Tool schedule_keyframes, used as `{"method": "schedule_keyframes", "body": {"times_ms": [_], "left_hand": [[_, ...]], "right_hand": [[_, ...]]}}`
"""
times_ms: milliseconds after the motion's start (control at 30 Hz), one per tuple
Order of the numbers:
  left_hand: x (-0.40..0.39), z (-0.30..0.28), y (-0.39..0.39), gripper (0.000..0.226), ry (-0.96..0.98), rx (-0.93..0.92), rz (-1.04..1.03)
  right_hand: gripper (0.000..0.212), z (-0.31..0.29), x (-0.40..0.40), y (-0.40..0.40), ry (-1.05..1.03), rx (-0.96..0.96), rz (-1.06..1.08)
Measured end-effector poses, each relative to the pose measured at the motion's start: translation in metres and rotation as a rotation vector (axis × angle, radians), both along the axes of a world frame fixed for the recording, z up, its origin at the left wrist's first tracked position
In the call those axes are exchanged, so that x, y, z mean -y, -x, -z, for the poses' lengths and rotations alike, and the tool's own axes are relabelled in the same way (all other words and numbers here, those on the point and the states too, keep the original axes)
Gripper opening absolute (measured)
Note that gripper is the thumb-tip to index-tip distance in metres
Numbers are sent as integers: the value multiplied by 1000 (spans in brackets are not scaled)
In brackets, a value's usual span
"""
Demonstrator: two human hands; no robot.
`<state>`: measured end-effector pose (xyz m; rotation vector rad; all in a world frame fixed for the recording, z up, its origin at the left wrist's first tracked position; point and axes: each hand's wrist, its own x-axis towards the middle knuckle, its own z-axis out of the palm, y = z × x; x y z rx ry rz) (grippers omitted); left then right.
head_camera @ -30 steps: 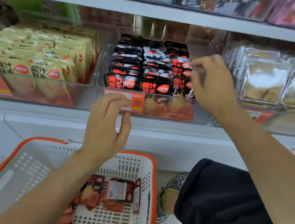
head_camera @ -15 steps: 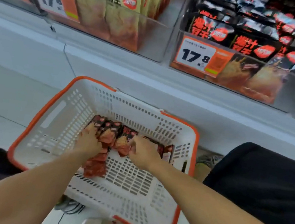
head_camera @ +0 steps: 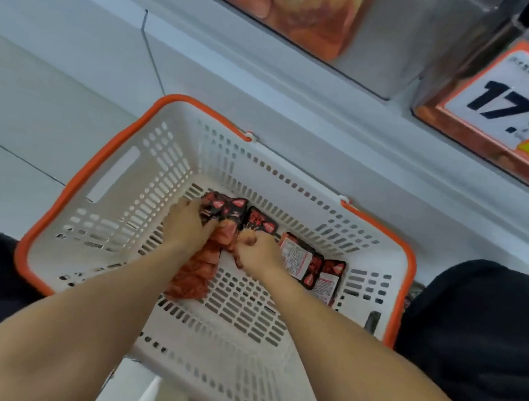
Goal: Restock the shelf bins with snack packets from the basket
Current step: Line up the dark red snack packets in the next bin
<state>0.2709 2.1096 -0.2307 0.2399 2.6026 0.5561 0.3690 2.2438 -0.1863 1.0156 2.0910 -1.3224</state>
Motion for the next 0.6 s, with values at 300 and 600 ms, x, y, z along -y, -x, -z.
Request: {"method": "schedule_keyframes", "body": {"times_ms": [300, 600], "left_hand": [[1, -17, -21, 23, -384, 334, -125], [-24, -54, -15, 45, -342, 476, 78]], "right_hand": [[41, 14, 3, 8, 180, -3, 66], [25, -53, -51, -18, 6, -140, -50]]}}
